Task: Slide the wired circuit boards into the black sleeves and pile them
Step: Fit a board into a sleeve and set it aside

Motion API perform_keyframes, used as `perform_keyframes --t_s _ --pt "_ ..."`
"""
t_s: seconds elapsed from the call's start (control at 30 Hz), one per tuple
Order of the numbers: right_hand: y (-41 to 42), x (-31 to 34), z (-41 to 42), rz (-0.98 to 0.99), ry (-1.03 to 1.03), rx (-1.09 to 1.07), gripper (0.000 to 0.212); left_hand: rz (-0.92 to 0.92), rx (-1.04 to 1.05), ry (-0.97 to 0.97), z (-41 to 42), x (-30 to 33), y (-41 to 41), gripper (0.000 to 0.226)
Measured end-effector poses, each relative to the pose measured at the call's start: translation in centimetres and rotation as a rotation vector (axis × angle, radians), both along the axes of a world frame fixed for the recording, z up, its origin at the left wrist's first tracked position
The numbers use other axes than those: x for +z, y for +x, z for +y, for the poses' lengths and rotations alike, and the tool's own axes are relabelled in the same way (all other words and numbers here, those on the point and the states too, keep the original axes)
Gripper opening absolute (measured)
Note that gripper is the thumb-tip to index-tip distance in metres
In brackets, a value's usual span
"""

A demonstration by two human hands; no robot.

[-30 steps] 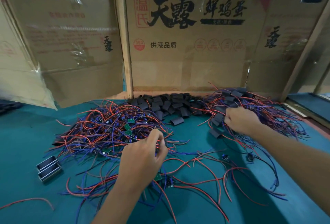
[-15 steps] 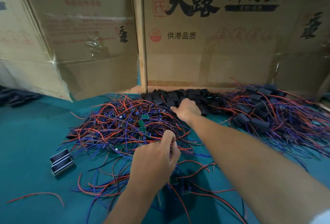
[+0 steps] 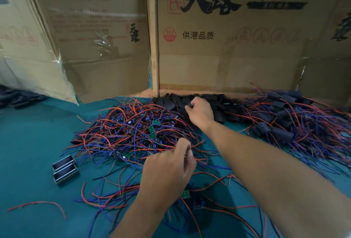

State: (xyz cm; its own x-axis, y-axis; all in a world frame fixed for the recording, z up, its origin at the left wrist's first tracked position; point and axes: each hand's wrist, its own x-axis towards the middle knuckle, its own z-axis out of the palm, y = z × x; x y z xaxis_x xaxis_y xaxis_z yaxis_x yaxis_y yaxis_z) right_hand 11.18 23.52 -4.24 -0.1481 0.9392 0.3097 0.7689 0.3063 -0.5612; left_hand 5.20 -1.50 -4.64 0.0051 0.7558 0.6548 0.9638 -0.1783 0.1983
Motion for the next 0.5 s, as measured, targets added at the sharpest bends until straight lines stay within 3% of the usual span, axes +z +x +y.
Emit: perform_keyframes --t_s 0.1,0.17,0.3,0.4,0.5 --pt "2.2 1.7 -3.8 0.266 0.04 0.003 0.018 -0.046 0.054 0.016 0.2 0.2 0.1 0.009" --pt "4.2 2.3 -8.2 0.296 0.091 0.104 0.012 -0.076 0.101 -0.003 0.1 0.4 0.3 0.026" --pt "7.9 1.7 -17.4 0.367 0.122 0.264 0.021 -0.035 0.112 -0.002 0.2 0.5 1.1 0.053" --pt "9.9 0.6 -21.4 0.453 0.087 0.271 0.03 -0.094 -0.044 -0.022 -0.3 0.4 2.0 0.044" --pt "11.2 0.4 -22.4 0.621 -0.023 0.302 0.025 -0.228 -0.129 -0.056 -0.8 0.5 2.9 0.038"
